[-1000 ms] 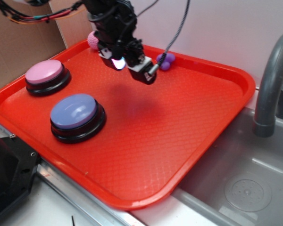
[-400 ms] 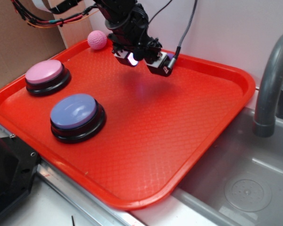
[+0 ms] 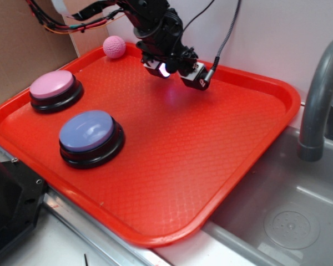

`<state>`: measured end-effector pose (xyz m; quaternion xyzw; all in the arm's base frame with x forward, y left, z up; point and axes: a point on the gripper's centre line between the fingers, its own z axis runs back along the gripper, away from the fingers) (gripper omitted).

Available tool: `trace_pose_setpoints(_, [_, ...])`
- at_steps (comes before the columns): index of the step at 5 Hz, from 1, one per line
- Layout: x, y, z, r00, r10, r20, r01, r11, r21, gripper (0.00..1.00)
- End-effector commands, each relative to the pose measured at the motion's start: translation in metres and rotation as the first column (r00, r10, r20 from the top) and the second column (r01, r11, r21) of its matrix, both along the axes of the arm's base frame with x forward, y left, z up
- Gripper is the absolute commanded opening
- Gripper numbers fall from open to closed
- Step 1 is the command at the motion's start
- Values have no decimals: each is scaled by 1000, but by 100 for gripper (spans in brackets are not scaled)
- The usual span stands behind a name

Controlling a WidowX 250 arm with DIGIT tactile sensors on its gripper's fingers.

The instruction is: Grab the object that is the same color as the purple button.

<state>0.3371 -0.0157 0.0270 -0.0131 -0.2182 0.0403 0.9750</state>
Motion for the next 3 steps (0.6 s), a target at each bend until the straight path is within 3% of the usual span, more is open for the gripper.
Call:
trace_pose_setpoints(1, [25, 4, 12, 994, -64, 86, 61, 997, 37, 100])
trace_pose_setpoints(2, [23, -3, 12, 991, -84, 105, 79, 995, 57, 0])
trace_pose_setpoints(3, [15, -7, 17, 990, -93, 104, 87, 994, 65, 0])
